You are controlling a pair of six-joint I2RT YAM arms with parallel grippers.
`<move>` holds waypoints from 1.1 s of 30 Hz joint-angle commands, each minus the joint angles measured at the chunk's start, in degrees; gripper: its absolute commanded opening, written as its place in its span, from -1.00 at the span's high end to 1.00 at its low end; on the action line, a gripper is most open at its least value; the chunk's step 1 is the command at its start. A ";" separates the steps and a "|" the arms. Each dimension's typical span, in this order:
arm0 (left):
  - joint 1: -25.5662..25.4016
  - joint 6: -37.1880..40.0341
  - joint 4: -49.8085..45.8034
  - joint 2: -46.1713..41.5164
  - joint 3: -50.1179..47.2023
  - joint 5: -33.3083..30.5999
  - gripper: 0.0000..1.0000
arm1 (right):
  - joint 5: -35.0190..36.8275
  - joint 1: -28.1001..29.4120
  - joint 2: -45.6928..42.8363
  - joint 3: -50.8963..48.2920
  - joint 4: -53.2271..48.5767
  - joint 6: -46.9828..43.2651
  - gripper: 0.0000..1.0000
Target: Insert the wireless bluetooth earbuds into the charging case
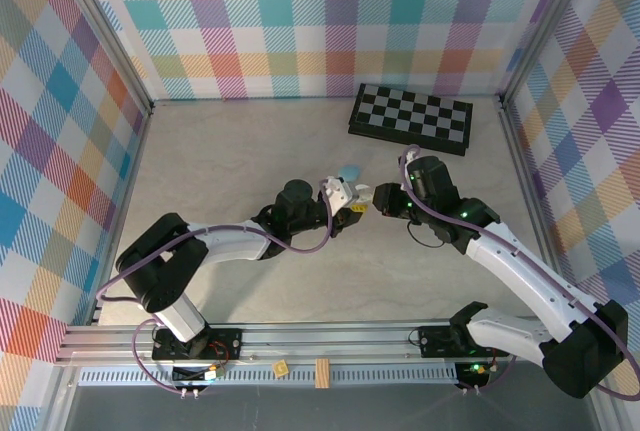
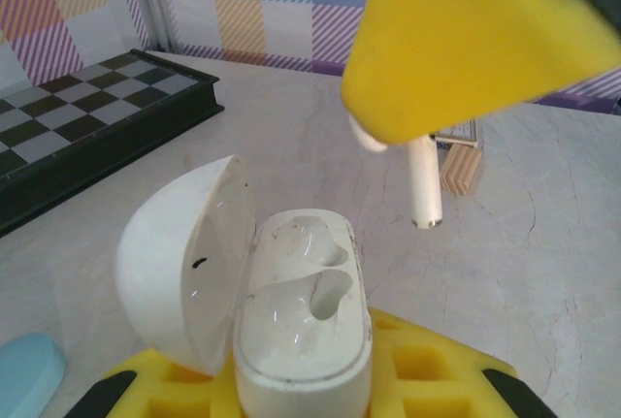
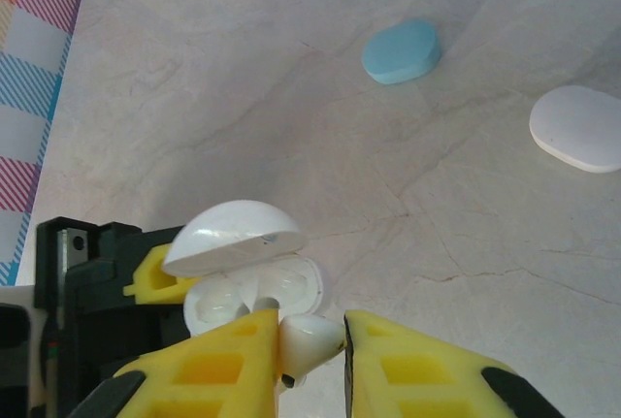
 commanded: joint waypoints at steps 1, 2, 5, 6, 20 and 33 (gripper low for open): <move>-0.63 -0.71 1.14 0.59 0.99 0.73 0.66 | 0.27 -0.02 -1.27 0.93 2.67 -1.30 0.56; -0.59 -0.83 0.92 0.50 1.04 0.97 0.66 | 0.46 -0.01 -1.40 0.78 2.96 -1.34 0.56; -0.67 -1.34 0.77 0.30 0.97 2.24 0.66 | 1.26 0.01 -1.10 0.53 3.67 -2.08 0.57; -0.73 -1.51 0.61 0.25 0.97 2.56 0.66 | 1.33 -0.01 -0.77 0.44 3.94 -2.42 0.57; -1.20 -4.08 -0.19 -1.16 1.87 3.37 0.65 | 1.10 -0.03 2.60 -0.23 6.16 -3.43 0.57; -1.28 -5.76 -1.57 -1.69 3.60 2.63 0.66 | -0.06 0.00 3.58 -1.53 6.57 -4.04 0.58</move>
